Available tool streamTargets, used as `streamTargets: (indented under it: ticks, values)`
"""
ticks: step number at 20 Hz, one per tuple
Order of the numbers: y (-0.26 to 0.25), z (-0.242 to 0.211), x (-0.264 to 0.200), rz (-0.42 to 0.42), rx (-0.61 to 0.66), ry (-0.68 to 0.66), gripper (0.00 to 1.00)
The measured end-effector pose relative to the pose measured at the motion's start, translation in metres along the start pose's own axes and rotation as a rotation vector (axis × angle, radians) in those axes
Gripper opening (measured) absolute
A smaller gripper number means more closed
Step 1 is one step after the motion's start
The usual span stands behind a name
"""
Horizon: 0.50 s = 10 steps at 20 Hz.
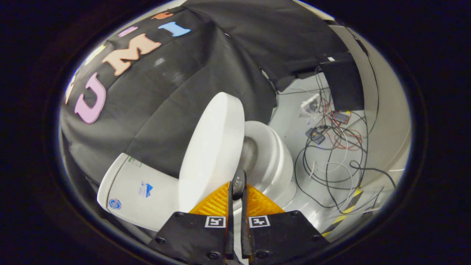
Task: Open the toilet lid.
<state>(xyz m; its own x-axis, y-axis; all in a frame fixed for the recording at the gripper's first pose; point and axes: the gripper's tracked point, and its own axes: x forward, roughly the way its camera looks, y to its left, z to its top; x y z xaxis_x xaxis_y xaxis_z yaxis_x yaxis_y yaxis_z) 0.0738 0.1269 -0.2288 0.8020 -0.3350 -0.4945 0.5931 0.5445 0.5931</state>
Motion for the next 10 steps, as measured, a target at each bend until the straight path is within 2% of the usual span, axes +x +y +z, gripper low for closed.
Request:
streamTargets:
  ticks: [6, 10]
  values:
    - [0.046, 0.02, -0.018, 0.08, -0.125, -0.069, 0.07]
    - [0.068, 0.024, -0.029, 0.093, -0.264, -0.082, 0.08]
